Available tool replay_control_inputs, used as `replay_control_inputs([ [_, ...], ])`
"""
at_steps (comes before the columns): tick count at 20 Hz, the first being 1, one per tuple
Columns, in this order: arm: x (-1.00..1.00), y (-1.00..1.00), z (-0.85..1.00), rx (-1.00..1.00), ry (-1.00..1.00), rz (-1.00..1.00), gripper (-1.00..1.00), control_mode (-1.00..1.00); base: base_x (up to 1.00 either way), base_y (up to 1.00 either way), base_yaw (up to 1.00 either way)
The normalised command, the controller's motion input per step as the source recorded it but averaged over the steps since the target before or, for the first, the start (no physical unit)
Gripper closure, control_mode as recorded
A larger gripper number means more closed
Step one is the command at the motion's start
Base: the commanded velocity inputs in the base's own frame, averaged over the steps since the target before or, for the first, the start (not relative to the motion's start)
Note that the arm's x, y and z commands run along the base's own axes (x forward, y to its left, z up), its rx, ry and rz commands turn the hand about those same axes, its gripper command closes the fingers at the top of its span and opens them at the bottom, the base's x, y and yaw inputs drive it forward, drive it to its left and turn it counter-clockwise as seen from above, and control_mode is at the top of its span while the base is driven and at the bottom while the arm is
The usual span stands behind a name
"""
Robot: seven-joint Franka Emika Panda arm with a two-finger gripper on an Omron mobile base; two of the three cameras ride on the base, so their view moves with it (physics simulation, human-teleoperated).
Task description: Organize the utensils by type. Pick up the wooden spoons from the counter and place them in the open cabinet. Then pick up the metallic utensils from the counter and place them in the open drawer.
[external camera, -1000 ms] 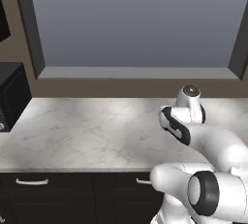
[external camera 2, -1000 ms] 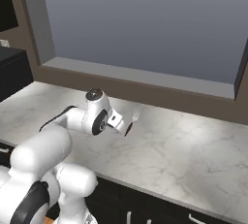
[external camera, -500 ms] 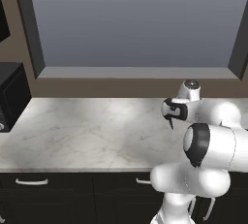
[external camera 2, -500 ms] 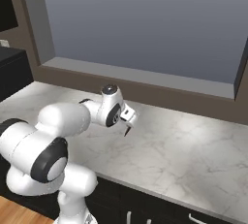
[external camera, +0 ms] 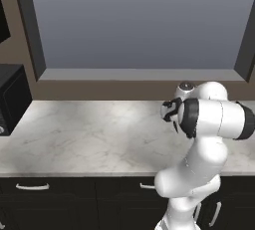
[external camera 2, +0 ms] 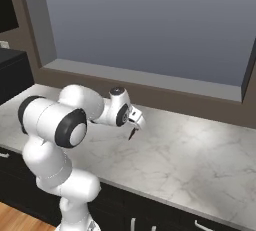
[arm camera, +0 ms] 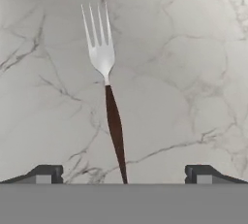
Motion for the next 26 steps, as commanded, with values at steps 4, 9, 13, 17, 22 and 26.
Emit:
replay_control_inputs([
  [4,0.42,-0.13,-0.38,-0.03,0.07,0.03,-1.0,-1.0,0.0,0.0,0.0],
  [9,0.4,-0.14,-0.34,0.0,0.01,0.02,-1.0,-1.0,0.0,0.0,0.0],
  [13,0.44,-0.17,-0.21,0.0,0.0,0.03,-1.0,-1.0,0.0,0.0,0.0],
  [17,0.43,-0.09,-0.15,0.0,0.0,0.03,-1.0,-1.0,0.0,0.0,0.0],
  [22,0.27,-0.05,-0.27,-0.01,0.0,0.02,-1.0,-1.0,0.0,0.0,0.0],
  [26,0.19,-0.06,-0.32,-0.01,0.0,0.01,-1.0,-1.0,0.0,0.0,0.0],
])
